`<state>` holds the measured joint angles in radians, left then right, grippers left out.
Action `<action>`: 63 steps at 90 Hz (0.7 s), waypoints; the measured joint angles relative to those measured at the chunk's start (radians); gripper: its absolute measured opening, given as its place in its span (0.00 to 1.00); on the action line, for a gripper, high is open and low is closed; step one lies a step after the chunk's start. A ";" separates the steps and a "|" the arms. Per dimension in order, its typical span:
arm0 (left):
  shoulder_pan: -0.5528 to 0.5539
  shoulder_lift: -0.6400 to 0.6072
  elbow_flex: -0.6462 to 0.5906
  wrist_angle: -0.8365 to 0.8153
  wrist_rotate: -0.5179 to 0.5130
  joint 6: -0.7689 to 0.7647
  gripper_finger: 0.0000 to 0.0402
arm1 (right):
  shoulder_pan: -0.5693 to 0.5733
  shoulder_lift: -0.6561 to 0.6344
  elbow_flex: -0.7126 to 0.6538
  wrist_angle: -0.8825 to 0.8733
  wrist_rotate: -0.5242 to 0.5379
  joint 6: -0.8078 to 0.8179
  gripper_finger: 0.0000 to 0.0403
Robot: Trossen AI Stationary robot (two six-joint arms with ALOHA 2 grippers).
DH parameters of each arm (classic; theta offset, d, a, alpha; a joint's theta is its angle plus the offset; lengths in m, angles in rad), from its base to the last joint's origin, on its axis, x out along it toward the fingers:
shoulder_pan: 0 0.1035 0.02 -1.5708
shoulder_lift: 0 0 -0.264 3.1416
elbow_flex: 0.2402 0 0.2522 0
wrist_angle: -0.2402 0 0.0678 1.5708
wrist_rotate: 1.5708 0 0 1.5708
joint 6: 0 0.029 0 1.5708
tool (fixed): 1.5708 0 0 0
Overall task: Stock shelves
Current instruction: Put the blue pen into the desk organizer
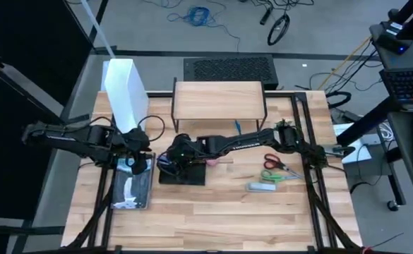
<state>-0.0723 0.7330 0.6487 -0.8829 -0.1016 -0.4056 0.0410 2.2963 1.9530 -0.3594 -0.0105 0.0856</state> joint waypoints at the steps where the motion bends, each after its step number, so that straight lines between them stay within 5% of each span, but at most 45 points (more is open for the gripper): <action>1: 0.000 0.000 0.000 0.000 0.000 0.000 0.33 | 0.000 0.000 0.000 0.001 0.000 0.000 0.08; 14: 0.000 0.000 0.000 0.000 0.000 0.002 0.33 | 0.000 0.000 0.000 0.009 0.011 0.003 0.12; 41: 0.000 0.000 0.000 0.001 0.000 0.002 0.33 | 0.000 -0.014 0.001 -0.037 0.010 -0.004 0.37; 63: 0.000 0.000 0.000 0.001 0.000 -0.005 0.33 | -0.020 -0.049 0.043 -0.207 0.011 -0.006 0.39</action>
<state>-0.0723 0.7330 0.6491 -0.8817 -0.1020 -0.4103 0.0212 2.2471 1.9965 -0.5663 0.0010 0.0795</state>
